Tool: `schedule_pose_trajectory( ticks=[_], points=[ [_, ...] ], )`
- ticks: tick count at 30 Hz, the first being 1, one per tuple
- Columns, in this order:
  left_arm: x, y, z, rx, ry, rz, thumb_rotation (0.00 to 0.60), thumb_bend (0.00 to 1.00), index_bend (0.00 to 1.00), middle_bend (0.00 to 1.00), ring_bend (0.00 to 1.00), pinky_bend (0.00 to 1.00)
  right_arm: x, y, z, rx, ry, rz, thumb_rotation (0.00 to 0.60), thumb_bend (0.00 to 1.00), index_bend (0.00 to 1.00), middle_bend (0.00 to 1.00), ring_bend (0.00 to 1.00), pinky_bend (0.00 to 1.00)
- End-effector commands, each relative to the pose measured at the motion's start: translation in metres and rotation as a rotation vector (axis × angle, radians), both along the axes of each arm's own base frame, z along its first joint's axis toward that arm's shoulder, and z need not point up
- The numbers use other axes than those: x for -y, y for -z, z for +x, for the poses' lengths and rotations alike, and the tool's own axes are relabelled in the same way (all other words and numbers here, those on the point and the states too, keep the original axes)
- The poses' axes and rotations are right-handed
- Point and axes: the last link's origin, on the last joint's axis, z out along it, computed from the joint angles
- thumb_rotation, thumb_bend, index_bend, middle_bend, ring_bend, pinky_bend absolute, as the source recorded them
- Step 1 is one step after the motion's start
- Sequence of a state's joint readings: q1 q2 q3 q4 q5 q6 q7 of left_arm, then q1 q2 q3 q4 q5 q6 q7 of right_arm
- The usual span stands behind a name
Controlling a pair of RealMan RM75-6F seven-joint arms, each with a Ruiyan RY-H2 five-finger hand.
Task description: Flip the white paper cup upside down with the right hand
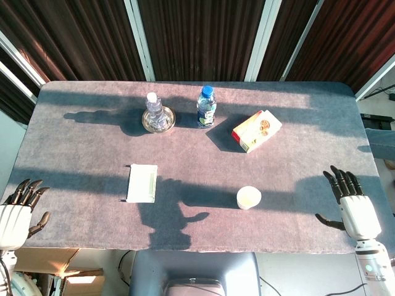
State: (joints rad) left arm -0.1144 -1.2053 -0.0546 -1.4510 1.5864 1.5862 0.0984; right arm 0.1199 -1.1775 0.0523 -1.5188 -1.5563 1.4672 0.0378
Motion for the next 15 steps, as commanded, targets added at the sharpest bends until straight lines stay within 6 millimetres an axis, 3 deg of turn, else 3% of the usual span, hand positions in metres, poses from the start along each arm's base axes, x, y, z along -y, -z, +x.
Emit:
schedule_pose_trajectory(
  ticks=[1, 8, 15],
  points=[
    [0.001, 0.0, -0.001, 0.008, -0.015, -0.011, 0.6, 0.3, 0.26, 0.15, 0.1, 0.39, 0.0, 0.001, 0.001, 0.003, -0.001, 0.007, 0.6, 0.09, 0.0, 0.0, 0.0, 0.13],
    [0.001, 0.001, 0.0, 0.01, -0.021, -0.029, 0.6, 0.3, 0.26, 0.15, 0.1, 0.39, 0.006, 0.006, 0.0, 0.041, -0.011, 0.055, 0.6, 0.09, 0.0, 0.0, 0.0, 0.13],
    [0.003, -0.005, 0.001, 0.034, -0.022, -0.019, 0.6, 0.3, 0.28, 0.15, 0.1, 0.39, 0.036, 0.028, -0.002, 0.163, -0.042, 0.187, 0.6, 0.09, 0.0, 0.0, 0.0, 0.13]
  ],
)
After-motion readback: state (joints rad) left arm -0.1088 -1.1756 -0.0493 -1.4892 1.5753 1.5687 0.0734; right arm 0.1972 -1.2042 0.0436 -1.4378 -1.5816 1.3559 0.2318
